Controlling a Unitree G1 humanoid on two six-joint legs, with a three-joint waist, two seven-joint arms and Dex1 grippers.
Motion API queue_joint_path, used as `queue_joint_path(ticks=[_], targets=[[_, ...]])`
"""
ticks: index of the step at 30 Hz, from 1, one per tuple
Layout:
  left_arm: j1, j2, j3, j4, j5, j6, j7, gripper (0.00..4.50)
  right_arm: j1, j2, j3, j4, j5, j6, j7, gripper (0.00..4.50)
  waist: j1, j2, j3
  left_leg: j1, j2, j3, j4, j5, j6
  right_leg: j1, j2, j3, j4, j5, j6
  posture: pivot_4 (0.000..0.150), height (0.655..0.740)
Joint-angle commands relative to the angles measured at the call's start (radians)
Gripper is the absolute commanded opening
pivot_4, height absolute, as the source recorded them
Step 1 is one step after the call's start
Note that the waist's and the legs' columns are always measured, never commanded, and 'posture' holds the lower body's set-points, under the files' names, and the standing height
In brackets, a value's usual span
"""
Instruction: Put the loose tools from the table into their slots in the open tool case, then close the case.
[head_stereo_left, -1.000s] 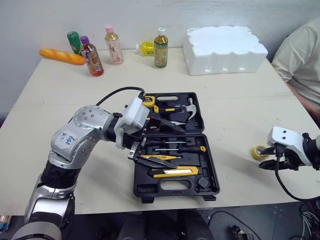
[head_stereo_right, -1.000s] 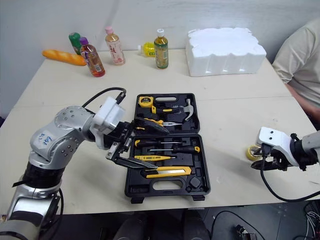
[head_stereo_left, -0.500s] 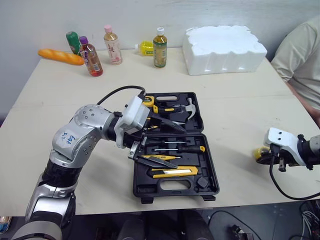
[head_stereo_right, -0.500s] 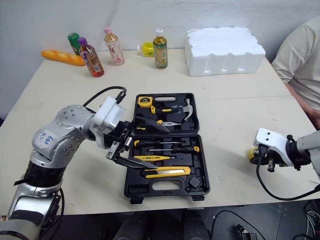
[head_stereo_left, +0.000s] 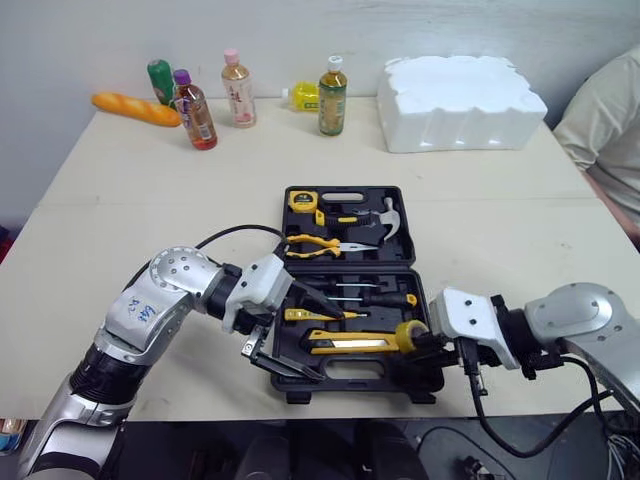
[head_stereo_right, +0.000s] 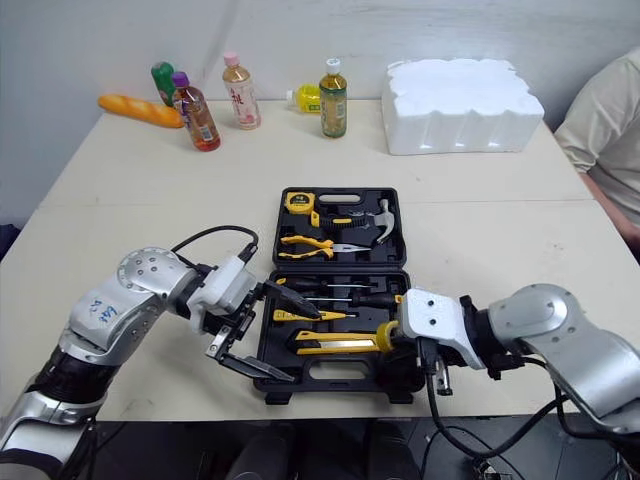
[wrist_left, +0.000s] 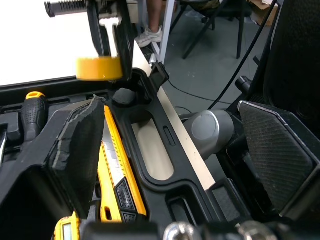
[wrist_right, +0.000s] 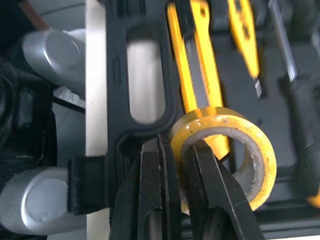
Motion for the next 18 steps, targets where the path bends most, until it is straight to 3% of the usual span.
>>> queue_joint_path(ticks=[1, 12, 15, 18], targets=[[-0.009, 0.0, -0.005, -0.017, 0.01, -0.018, -0.008, 4.5, 0.011, -0.012, 0.028, -0.009, -0.033, -0.039, 0.005, 0.03, -0.001, 0.0, 0.0, 0.0, 0.0, 0.0, 0.0, 0.0, 0.0, 0.0, 0.0, 0.0, 0.0, 0.0, 0.0, 0.15, 0.7383], [-0.013, -0.007, -0.007, 0.003, 0.032, -0.022, -0.001, 4.5, 0.052, -0.036, 0.032, -0.016, -0.027, -0.054, 0.034, 0.03, -0.002, 0.0, 0.0, 0.001, 0.003, 0.001, 0.0, 0.0, -0.001, -0.001, 0.004, 0.0, 0.002, 0.0, 0.0, 0.15, 0.7383], [-0.019, 0.002, 0.002, 0.027, 0.044, -0.035, -0.006, 4.5, 0.049, -0.041, -0.004, -0.04, 0.015, -0.043, 0.049, 1.3, -0.002, 0.0, 0.0, 0.001, 0.003, 0.001, 0.0, 0.0, -0.001, -0.001, 0.004, 0.0, 0.002, 0.0, 0.0, 0.15, 0.7383], [-0.025, 0.01, 0.014, 0.038, 0.045, -0.039, -0.008, 4.5, 0.045, -0.059, -0.105, -0.077, 0.115, -0.01, 0.078, 2.85, -0.001, 0.0, 0.0, 0.001, 0.003, 0.001, 0.0, 0.0, -0.001, -0.001, 0.004, 0.0, 0.002, 0.0, 0.0, 0.15, 0.7383]])
